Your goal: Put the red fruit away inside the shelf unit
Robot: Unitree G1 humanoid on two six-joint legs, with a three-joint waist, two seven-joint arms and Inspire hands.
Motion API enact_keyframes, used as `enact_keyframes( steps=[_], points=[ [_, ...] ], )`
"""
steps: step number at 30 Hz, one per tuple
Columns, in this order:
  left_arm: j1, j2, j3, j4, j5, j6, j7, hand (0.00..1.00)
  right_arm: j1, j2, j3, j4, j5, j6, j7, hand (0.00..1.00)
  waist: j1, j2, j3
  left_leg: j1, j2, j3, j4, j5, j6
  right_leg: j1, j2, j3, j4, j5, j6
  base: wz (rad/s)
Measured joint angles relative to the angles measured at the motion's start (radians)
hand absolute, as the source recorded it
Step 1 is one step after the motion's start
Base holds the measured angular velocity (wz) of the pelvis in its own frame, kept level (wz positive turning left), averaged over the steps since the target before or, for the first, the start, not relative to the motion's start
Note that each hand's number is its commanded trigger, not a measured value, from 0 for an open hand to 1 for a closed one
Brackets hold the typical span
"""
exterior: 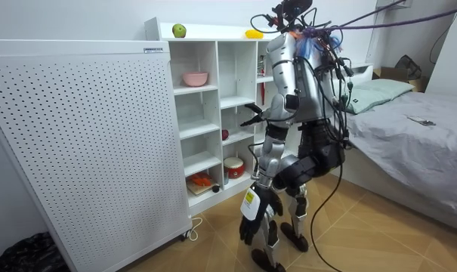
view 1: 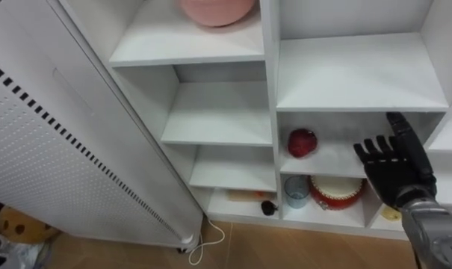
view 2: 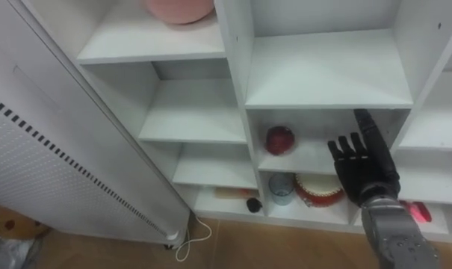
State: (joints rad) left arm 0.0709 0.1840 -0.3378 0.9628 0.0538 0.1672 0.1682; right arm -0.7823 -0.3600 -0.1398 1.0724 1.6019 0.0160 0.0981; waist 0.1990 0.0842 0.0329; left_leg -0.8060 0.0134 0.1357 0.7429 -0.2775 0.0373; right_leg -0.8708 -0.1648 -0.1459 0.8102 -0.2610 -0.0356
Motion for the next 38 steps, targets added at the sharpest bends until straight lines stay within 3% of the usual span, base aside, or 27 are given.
enact_keyframes(
  steps=[4, 9, 13, 16, 19, 24, 26, 27, 31, 34, 38],
  points=[
    [0.001, 0.0, 0.023, 0.034, 0.027, -0.01, -0.027, 0.0, 0.079, -0.003, 0.01, 0.11, -0.13, 0.006, 0.047, 0.0, -0.002, 0.0, 0.0014, 0.086, -0.003, 0.0, -0.059, 0.003, -0.004, 0.082, 0.006, -0.004, -0.049, 0.0, 0.005, -0.02],
    [-0.002, 0.005, 0.066, 0.082, 0.026, -0.029, -0.046, 0.0, 0.247, -0.011, 0.121, 0.186, -0.328, 0.009, 0.093, 0.0, -0.026, -0.006, 0.0042, 0.17, -0.003, -0.013, -0.134, 0.011, -0.012, 0.172, 0.018, -0.022, -0.124, 0.003, 0.01, 0.02],
    [-0.024, 0.018, 0.116, 0.132, 0.03, -0.068, -0.049, 0.0, 0.349, -0.009, 0.184, 0.254, -0.534, 0.028, 0.104, 0.0, -0.048, -0.028, 0.0123, 0.244, 0.0, -0.014, -0.182, 0.014, -0.016, 0.246, 0.028, -0.029, -0.174, 0.004, 0.013, -0.01],
    [-0.025, 0.024, 0.164, 0.153, 0.066, -0.095, -0.05, 0.0, 0.406, -0.002, 0.206, 0.264, -0.708, 0.027, 0.122, 0.0, -0.067, -0.043, 0.0124, 0.311, 0.006, -0.014, -0.218, 0.015, -0.019, 0.321, 0.04, -0.036, -0.226, 0.007, 0.019, 0.0],
    [-0.024, 0.034, 0.185, 0.159, 0.096, -0.105, -0.05, 0.0, 0.47, 0.027, 0.221, 0.277, -0.796, 0.025, 0.126, 0.0, -0.085, -0.057, 0.0072, 0.381, 0.01, -0.031, -0.263, 0.018, -0.023, 0.412, 0.052, -0.062, -0.293, 0.016, 0.024, 0.1],
    [0.001, 0.036, 0.208, 0.156, 0.196, -0.113, -0.04, 0.0, 0.576, 0.065, 0.258, 0.286, -0.921, 0.027, 0.134, 0.0, -0.09, -0.09, -0.0126, 0.52, 0.01, -0.036, -0.351, 0.021, -0.024, 0.563, 0.065, -0.081, -0.394, 0.027, 0.039, 0.06],
    [0.016, 0.035, 0.227, 0.156, 0.224, -0.108, -0.033, 0.0, 0.627, 0.091, 0.271, 0.289, -0.999, 0.028, 0.135, 0.0, -0.109, -0.109, -0.0248, 0.593, 0.013, -0.038, -0.399, 0.021, -0.025, 0.647, 0.075, -0.093, -0.443, 0.031, 0.046, 0.11],
    [0.022, 0.035, 0.228, 0.156, 0.225, -0.107, -0.025, 0.0, 0.639, 0.097, 0.272, 0.289, -1.015, 0.028, 0.136, 0.0, -0.113, -0.112, -0.0266, 0.611, 0.013, -0.039, -0.408, 0.021, -0.025, 0.668, 0.078, -0.095, -0.457, 0.033, 0.048, 0.13],
    [0.038, 0.024, 0.231, 0.146, 0.265, -0.101, -0.008, 0.0, 0.694, 0.131, 0.278, 0.289, -1.116, 0.026, 0.126, 0.0, -0.145, -0.124, -0.0264, 0.722, 0.011, -0.048, -0.467, 0.022, -0.027, 0.79, 0.091, -0.102, -0.536, 0.044, 0.061, 0.06],
    [0.041, 0.005, 0.259, 0.126, 0.282, -0.102, 0.008, 0.0, 0.733, 0.157, 0.279, 0.291, -1.172, 0.027, 0.119, 0.0, -0.15, -0.128, -0.0254, 0.784, 0.01, -0.044, -0.505, 0.022, -0.028, 0.855, 0.099, -0.102, -0.585, 0.052, 0.066, -0.04],
    [0.043, -0.019, 0.315, 0.116, 0.279, -0.104, 0.019, 0.0, 0.784, 0.18, 0.274, 0.281, -1.221, 0.025, 0.124, 0.0, -0.162, -0.129, -0.0258, 0.844, 0.008, -0.028, -0.525, 0.022, -0.028, 0.911, 0.104, -0.076, -0.625, 0.058, 0.073, -0.15]
  ],
)
